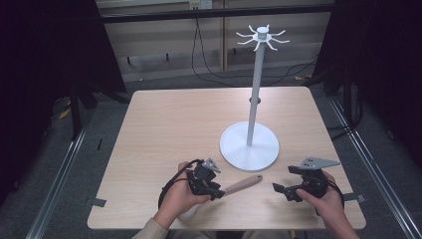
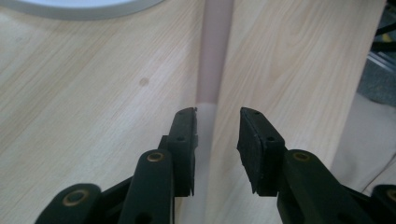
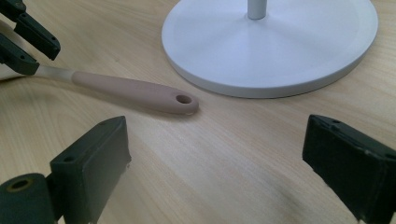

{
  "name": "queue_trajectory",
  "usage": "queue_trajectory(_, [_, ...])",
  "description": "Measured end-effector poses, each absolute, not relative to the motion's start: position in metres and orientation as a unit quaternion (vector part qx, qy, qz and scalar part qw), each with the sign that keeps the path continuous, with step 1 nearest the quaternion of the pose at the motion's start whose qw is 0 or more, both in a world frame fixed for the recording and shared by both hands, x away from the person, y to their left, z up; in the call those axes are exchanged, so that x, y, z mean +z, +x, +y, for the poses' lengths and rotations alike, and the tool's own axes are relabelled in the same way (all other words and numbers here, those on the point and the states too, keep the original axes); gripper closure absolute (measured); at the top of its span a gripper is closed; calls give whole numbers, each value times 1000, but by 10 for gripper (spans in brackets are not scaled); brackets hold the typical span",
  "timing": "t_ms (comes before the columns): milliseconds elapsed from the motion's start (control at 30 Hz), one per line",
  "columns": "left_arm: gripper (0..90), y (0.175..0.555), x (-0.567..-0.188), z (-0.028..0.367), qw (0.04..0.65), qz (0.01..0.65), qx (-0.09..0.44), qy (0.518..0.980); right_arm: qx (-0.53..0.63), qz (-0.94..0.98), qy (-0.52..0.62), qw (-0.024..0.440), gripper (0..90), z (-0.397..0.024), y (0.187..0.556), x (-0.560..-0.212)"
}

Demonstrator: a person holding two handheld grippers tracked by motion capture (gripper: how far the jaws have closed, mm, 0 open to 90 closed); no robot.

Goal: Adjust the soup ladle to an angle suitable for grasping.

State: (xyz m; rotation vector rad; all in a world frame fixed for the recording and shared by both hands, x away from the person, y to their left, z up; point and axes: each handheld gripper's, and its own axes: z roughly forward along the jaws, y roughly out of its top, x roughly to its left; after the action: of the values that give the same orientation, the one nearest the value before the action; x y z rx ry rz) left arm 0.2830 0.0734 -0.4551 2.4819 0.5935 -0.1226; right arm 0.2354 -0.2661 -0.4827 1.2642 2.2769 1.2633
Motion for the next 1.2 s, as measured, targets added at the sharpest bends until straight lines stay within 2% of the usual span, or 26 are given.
queue_trajectory(200, [652, 284, -460, 72, 254, 204, -41, 945, 433, 780, 434, 124, 71, -266, 236, -483])
queue_trajectory(233, [653, 282, -462, 70, 264, 220, -43, 938, 433, 781, 433, 124, 71, -266, 236, -483])
queue_trajectory(333, [653, 285, -463, 70, 238, 199, -37, 950, 433, 780, 434, 124, 71, -266, 236, -483])
queue_trajectory(600, [667, 281, -464, 63, 231, 203, -35, 951, 432, 780, 435, 123, 71, -266, 235, -482])
queue_trajectory(867, [691, 283, -468, 58, 202, 180, -34, 962, 432, 781, 433, 124, 71, -266, 236, -483])
queue_trajectory(967, [711, 283, -470, 54, 203, 181, -30, 962, 432, 781, 433, 124, 71, -266, 236, -483])
queue_trajectory(1067, [773, 282, -470, 52, 195, 177, -20, 964, 433, 780, 435, 124, 71, -267, 236, -482])
queue_trajectory(1200, [787, 283, -468, 50, 175, 145, -12, 974, 430, 781, 436, 124, 71, -267, 236, -483])
